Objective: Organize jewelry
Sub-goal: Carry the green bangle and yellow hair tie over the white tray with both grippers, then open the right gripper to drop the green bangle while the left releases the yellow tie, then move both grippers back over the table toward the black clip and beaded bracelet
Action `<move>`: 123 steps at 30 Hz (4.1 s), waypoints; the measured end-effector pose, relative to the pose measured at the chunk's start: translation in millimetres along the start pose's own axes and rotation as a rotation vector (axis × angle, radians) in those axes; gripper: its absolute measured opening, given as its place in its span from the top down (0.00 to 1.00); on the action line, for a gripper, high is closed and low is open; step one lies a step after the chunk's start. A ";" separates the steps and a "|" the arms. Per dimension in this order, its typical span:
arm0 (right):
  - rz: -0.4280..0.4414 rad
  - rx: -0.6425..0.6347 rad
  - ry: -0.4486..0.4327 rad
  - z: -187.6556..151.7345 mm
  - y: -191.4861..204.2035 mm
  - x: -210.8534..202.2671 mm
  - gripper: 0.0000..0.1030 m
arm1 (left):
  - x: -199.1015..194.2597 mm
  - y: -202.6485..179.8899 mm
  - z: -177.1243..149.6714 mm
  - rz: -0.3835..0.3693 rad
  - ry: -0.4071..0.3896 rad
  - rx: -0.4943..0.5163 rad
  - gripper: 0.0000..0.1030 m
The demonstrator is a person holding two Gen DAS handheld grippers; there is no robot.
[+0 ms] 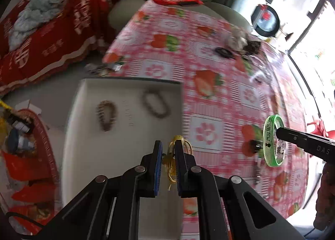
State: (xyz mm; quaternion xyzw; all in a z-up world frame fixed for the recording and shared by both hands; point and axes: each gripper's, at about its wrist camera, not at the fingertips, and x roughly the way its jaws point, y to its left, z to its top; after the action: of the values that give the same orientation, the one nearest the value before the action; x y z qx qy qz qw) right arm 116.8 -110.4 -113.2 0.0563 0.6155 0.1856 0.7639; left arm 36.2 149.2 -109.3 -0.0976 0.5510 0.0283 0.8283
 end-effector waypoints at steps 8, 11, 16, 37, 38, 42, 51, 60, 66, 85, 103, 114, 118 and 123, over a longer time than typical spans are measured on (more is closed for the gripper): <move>0.068 -0.172 0.061 14.3 93.1 47.7 0.90 | 16.9 63.2 -11.1 0.011 0.023 -0.127 0.83; 0.071 -0.228 0.082 17.6 119.6 65.3 0.90 | 30.1 78.8 -16.1 0.019 0.044 -0.146 0.83; 0.048 -0.306 0.121 21.4 151.3 96.0 0.90 | 48.6 99.1 -20.8 0.026 0.065 -0.180 0.83; -0.094 -0.370 0.197 41.8 169.0 167.7 0.90 | 93.5 110.1 20.6 0.091 0.052 -0.144 0.83; -0.097 -0.371 0.193 44.4 169.0 168.2 0.90 | 95.4 110.2 22.6 0.096 0.056 -0.138 0.83; -0.112 -0.386 0.182 51.3 169.9 168.9 0.89 | 97.3 106.5 25.7 0.130 0.053 -0.106 0.82; -0.083 -0.382 0.180 53.7 172.2 167.2 0.79 | 94.3 99.3 23.2 0.190 0.055 -0.073 0.82; -0.011 -0.352 0.117 59.7 162.0 122.8 0.75 | 89.9 91.1 20.0 0.205 0.062 -0.044 0.82; 0.022 -0.317 0.081 52.2 155.5 97.0 0.75 | 86.6 84.5 20.5 0.228 0.045 -0.015 0.82; 0.040 -0.182 0.084 23.4 110.1 71.1 0.75 | 60.8 64.4 18.5 0.280 -0.009 0.005 0.00; -0.022 0.069 0.068 -14.2 -2.3 28.6 0.23 | 29.4 -45.0 7.5 0.105 0.007 0.169 0.00; -0.126 0.224 0.075 -46.0 -86.7 7.1 0.23 | 44.3 -125.5 -3.8 0.043 0.066 0.297 0.00; -0.148 0.265 0.080 -52.8 -107.4 5.3 0.23 | 56.1 -140.7 -7.1 0.023 0.096 0.300 0.00; -0.171 0.289 0.090 -59.8 -125.3 6.7 0.23 | 75.8 -152.4 -9.8 -0.004 0.168 0.264 0.00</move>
State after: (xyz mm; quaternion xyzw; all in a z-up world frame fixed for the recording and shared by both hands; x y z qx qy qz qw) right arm 87.3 -232.4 -172.9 0.1048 0.6721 0.0318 0.7323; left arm 80.5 -6.6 -162.7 0.0090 0.6172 -0.0545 0.7848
